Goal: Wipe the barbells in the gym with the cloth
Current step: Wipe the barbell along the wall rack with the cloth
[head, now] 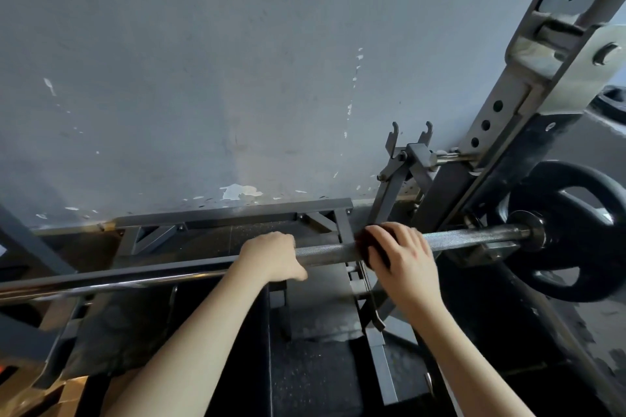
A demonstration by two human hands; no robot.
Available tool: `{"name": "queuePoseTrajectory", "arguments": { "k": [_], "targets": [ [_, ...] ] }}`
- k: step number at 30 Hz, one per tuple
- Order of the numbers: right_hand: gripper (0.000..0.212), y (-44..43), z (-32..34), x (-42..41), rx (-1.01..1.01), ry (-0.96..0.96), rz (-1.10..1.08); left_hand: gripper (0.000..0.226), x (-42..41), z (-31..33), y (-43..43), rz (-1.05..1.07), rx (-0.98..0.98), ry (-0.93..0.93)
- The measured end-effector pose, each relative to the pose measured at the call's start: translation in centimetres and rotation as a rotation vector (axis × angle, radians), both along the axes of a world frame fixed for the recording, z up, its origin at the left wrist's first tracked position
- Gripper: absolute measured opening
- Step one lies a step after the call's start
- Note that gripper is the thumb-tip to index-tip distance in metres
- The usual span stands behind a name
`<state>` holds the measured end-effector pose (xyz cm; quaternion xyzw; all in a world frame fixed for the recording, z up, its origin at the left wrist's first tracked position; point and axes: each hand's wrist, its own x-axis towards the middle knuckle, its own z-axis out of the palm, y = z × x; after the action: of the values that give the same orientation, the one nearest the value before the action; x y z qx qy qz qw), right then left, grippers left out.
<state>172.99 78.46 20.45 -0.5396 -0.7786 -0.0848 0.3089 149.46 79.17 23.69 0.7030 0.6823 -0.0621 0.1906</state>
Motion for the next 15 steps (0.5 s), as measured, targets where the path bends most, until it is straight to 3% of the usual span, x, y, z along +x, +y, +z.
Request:
{"name": "queuePoseTrajectory", "arguments": {
  "k": [2, 5, 10, 13, 15],
  "targets": [
    [0.034, -0.1, -0.5, -0.4, -0.003, 0.128, -0.158, 0.034, 0.2, 0.1, 0.3, 0.020, -0.037, 0.041],
    [0.031, -1.0, -0.9, -5.5, -0.046, 0.320, -0.286, 0.023, 0.8, -0.7, -0.5, 0.026, 0.173, 0.161],
    [0.032, -1.6, -0.7, -4.8, -0.024, 0.037, 0.085, 0.021, 0.8, -1.7, -1.2, -0.030, 0.389, 0.244],
    [0.035, 0.2, -0.4, -0.7, 0.016, -0.053, 0.045, 0.029, 0.9, -2.5, -1.7, -0.034, 0.548, 0.193],
    [0.039, 0.2, -0.6, -1.0, -0.025, 0.081, -0.094, 0.034, 1.0, -3.1, -1.9, -0.018, 0.663, 0.179]
  ]
}}
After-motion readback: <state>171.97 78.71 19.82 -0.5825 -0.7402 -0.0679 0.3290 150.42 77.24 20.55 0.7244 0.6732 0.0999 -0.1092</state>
